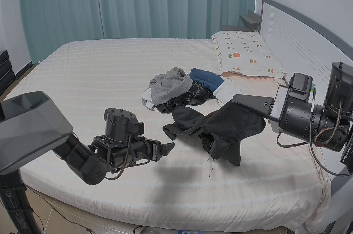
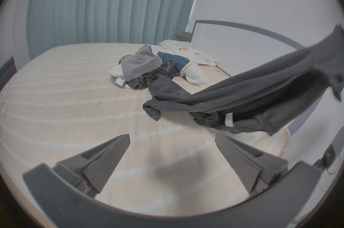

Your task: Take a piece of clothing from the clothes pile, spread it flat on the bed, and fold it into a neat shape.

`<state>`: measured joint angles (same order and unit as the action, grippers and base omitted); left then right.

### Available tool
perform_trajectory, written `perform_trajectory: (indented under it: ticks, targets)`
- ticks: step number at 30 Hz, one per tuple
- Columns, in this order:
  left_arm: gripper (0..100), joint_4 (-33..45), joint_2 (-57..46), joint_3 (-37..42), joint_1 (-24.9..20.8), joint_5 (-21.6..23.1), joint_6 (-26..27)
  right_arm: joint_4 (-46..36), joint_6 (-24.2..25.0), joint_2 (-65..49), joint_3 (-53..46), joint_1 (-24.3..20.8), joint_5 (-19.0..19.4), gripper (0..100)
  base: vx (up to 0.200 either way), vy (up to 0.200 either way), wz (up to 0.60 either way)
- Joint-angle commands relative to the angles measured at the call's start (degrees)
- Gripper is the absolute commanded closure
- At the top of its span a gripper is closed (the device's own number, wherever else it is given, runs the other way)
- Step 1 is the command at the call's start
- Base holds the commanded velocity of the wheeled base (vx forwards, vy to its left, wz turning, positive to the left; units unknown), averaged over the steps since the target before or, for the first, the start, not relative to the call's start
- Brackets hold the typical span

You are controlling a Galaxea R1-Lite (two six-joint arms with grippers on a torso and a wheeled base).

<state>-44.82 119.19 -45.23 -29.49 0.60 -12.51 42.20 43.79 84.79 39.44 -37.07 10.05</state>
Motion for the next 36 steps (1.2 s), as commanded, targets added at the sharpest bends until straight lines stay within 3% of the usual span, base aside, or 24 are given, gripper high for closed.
perform_trajectory:
  ticks: [1, 8, 11, 19, 31, 32, 36]
  targets:
    - [0, -2.28, 10.10, -6.01, 0.22, -1.12, 4.42, -0.02, -0.02, -0.59, 0.03, -0.02, 0.06, 100, 0.000, 0.000, 0.00]
    - [0, -4.57, 14.93, -12.78, 1.45, -1.12, 8.64, -0.02, -0.02, 0.12, 0.73, -0.11, 0.15, 100, 0.000, 0.000, 0.00]
    - [0, -5.01, 19.50, -19.20, 1.89, -1.12, 11.80, -0.02, -0.02, 0.73, 1.26, -0.02, 0.15, 100, 0.000, 0.000, 0.00]
    - [0, -4.31, 27.24, -30.36, 1.36, -1.21, 11.72, 0.07, -0.02, 1.96, 2.49, 0.42, 0.15, 100, 0.000, 0.000, 0.00]
    - [0, -4.66, 30.49, -33.17, 0.66, -0.77, 8.90, 0.07, 0.07, 2.49, 2.84, 2.35, 0.06, 100, 0.000, 0.000, 0.00]
    - [100, -4.75, 30.23, -33.08, 0.66, -0.77, 7.59, 0.07, 0.07, 2.49, 2.75, 2.53, 0.06, 100, 0.000, 0.000, 0.00]
    - [100, -4.66, 29.35, -33.00, 0.49, -0.95, 0.29, 0.07, 0.07, 2.40, 2.75, 3.59, 0.06, 100, 0.000, 0.000, 0.00]
